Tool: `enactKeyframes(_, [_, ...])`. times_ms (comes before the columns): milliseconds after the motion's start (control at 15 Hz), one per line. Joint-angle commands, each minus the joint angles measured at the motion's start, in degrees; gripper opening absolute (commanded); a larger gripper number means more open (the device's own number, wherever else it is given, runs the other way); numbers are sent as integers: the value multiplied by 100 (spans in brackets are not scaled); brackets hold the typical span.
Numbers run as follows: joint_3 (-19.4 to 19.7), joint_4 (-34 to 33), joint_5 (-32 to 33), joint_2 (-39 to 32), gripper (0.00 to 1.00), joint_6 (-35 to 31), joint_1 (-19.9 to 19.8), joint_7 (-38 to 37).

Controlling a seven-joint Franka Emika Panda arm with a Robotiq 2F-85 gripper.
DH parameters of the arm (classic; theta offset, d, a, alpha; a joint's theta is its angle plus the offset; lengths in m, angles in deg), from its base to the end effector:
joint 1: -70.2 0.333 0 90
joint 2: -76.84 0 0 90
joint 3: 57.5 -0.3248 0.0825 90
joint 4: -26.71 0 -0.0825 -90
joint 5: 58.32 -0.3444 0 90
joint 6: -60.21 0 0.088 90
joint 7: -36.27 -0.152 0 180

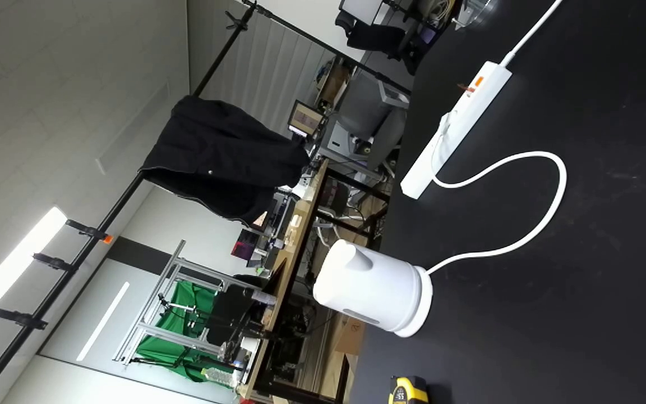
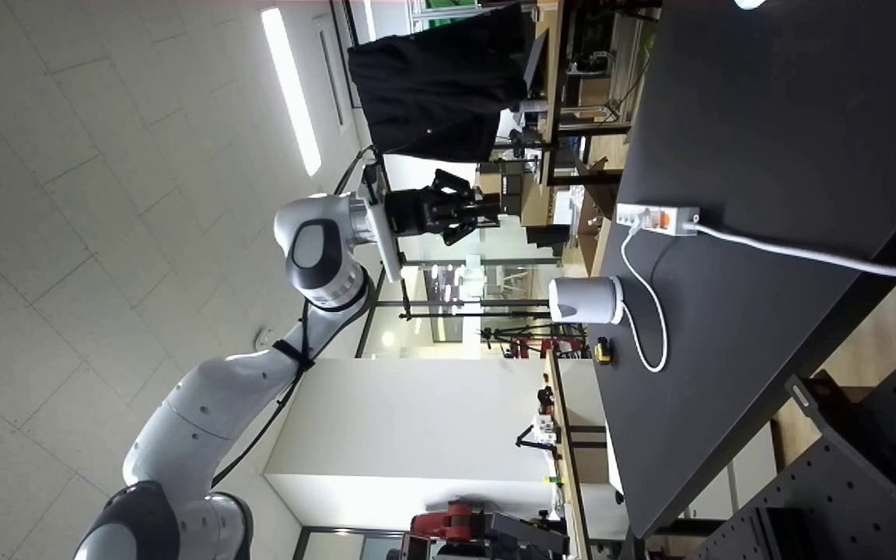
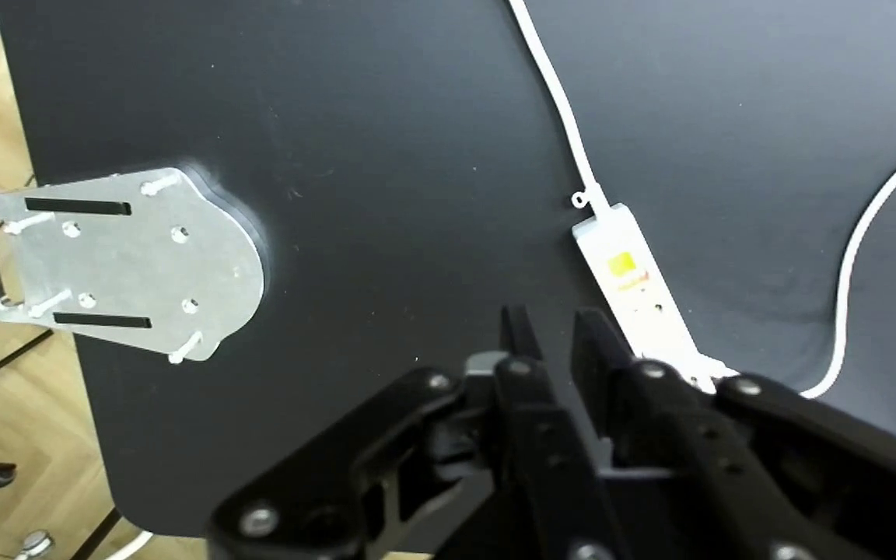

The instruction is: Turn on the extension cable

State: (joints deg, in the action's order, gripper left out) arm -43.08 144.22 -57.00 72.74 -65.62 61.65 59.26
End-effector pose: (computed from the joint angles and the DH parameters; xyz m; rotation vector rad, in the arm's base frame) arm 0.4979 -0.2112 0.3970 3.0767 0.0222 0.0852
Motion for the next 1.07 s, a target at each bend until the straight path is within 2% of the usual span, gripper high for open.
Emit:
enactKeyframes(0, [-179,-99,20,-109,15,19,-143,-57])
enactKeyframes(133, [-226,-225,26,-275,2,10,-145,-102])
enactKeyframes(1000, [-231,-286,30,-324,1,12,-161,-110])
